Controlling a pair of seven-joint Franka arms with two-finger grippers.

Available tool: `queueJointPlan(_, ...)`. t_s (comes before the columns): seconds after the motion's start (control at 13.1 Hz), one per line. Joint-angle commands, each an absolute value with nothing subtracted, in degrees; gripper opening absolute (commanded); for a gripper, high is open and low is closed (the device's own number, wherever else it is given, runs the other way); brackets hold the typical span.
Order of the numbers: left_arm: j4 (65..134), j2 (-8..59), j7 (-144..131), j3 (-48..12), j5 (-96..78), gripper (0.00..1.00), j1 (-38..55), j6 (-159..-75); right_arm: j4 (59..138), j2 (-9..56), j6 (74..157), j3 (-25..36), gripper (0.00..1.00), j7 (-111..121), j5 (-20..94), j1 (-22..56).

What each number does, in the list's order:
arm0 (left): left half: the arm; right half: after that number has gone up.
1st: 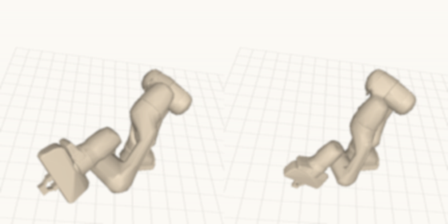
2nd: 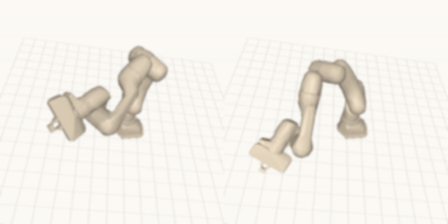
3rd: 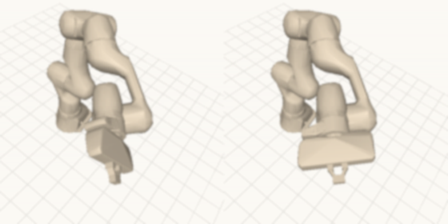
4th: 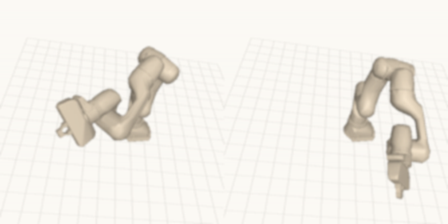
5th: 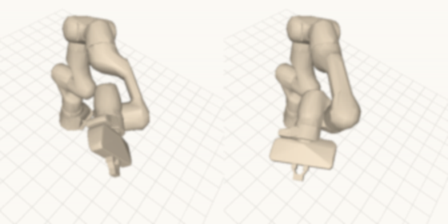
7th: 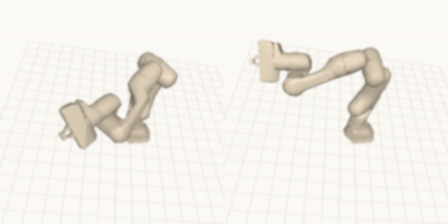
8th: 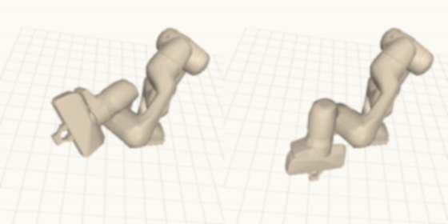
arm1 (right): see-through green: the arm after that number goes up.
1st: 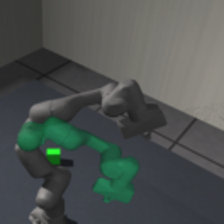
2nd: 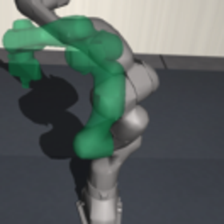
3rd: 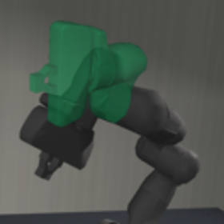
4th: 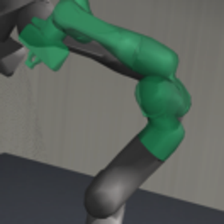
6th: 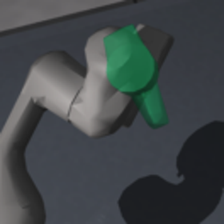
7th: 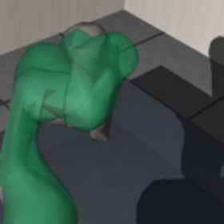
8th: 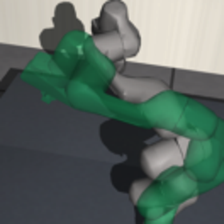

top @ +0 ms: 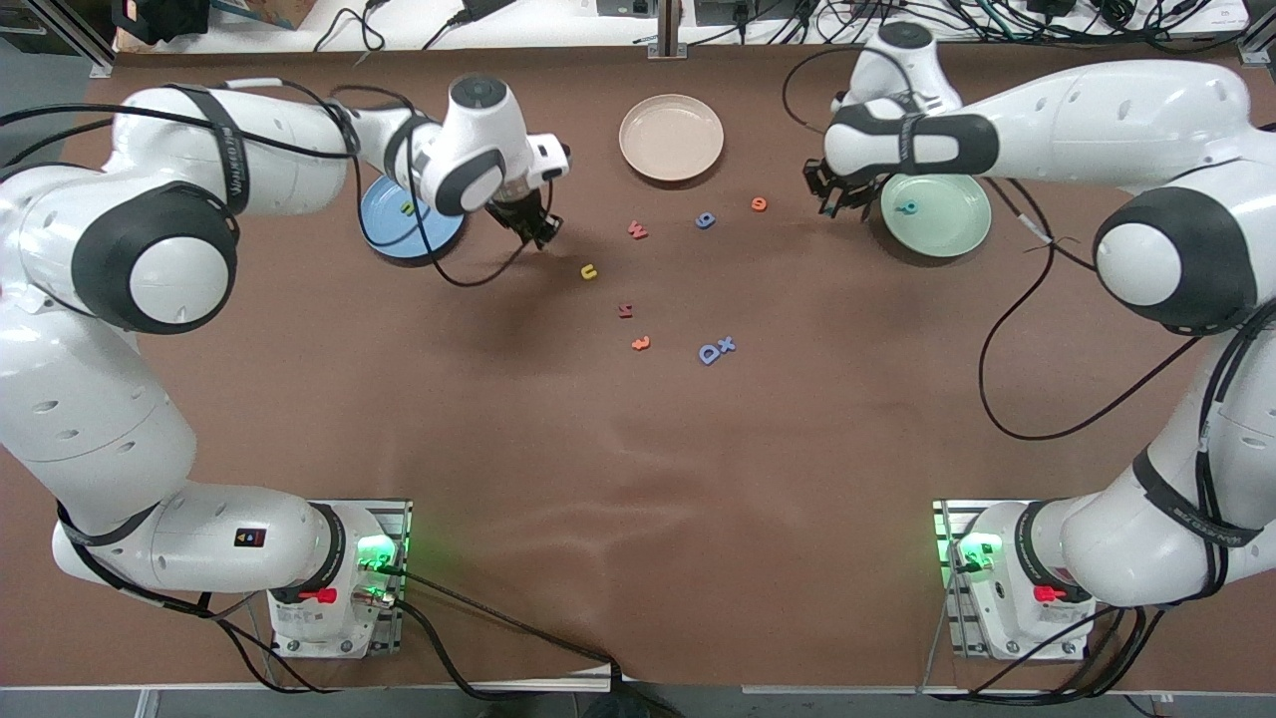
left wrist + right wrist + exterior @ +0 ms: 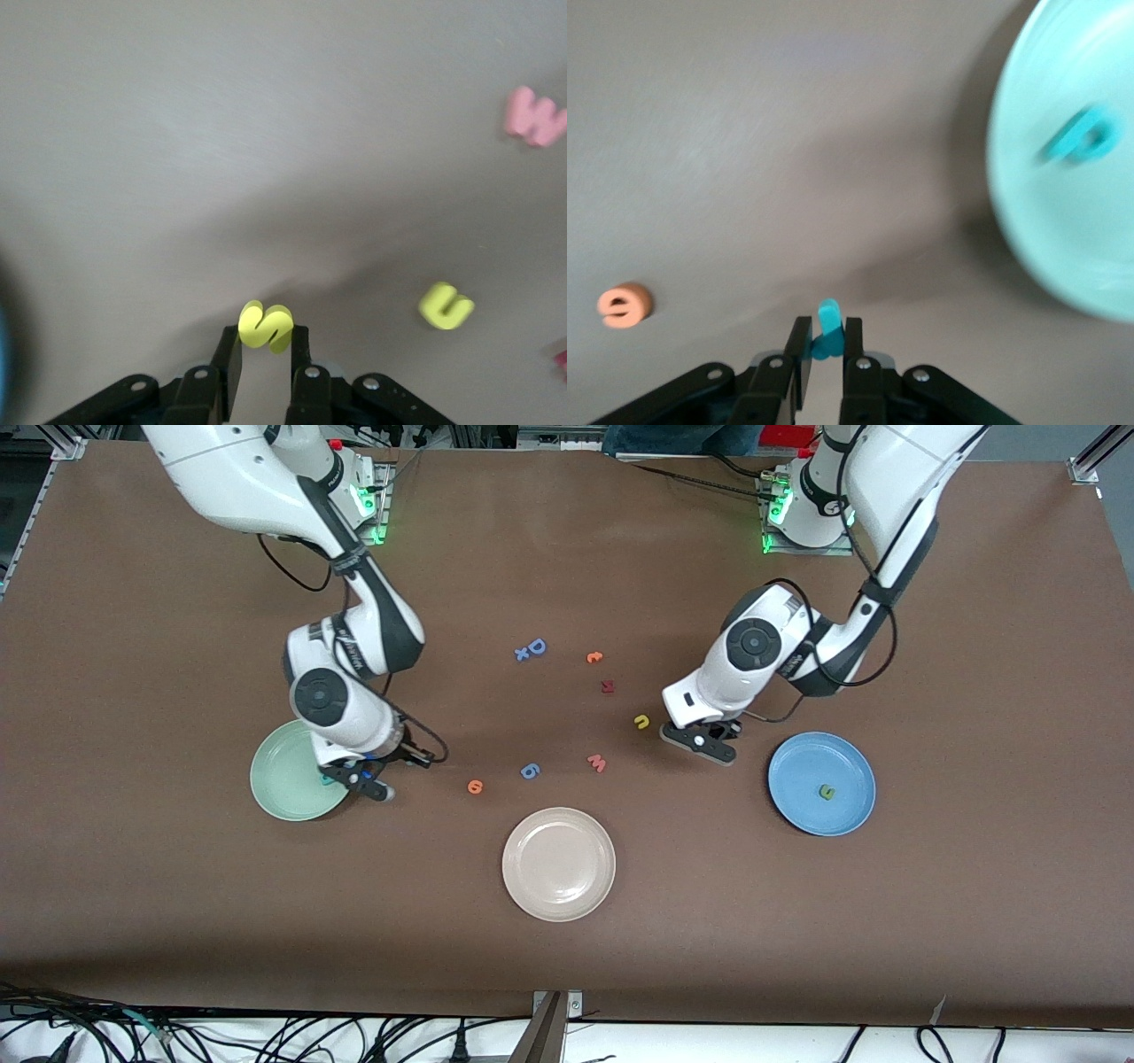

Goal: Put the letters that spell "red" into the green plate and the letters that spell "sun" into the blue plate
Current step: 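Place the s and j on the blue and green plates with both grippers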

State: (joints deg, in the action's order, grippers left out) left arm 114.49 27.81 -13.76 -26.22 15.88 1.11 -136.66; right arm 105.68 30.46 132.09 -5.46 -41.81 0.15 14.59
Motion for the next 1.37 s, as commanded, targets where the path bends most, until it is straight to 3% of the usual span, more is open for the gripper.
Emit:
queueJointPlan(0.0,110.8,27.2,-3.0,-26.7,17.0,0.07,-5.2,-131.4,106.4,28.8,129.6,-5.7,0.09,-33.8,-1.0,10.8)
queueJointPlan(0.38,110.4,28.5,16.7,-26.7,16.7,0.08,-17.0,-131.5,107.0,28.0,127.0,-4.7,0.10,-23.8,-3.1,5.0)
queueJointPlan(0.53,110.4,29.7,18.5,-26.6,16.4,0.40,-18.4,-131.5,107.0,28.0,127.0,-3.0,0.16,-19.5,-3.1,4.5)
queueJointPlan(0.61,110.4,29.7,18.6,-26.7,16.3,0.81,-18.7,-131.5,107.0,28.0,127.1,-2.7,0.54,-19.3,-3.1,4.5)
queueJointPlan(0.69,110.4,29.6,18.9,-26.7,16.3,1.00,-18.5,-131.5,106.8,28.0,127.1,-2.7,0.94,-19.8,-2.9,4.6)
queueJointPlan(0.76,110.4,29.6,19.4,-26.8,16.3,1.00,-18.5,-131.5,106.7,27.8,127.1,-2.8,0.99,-19.9,-2.9,5.1)
queueJointPlan(0.92,110.4,29.5,19.7,-26.8,15.0,1.00,-18.3,-131.4,106.6,27.2,127.1,-3.3,0.99,-22.2,-2.4,6.6)
queueJointPlan(1.3,110.5,29.1,17.0,-33.5,13.5,1.00,-18.4,-131.2,104.3,28.3,128.2,-3.4,0.99,-35.1,-1.4,12.5)
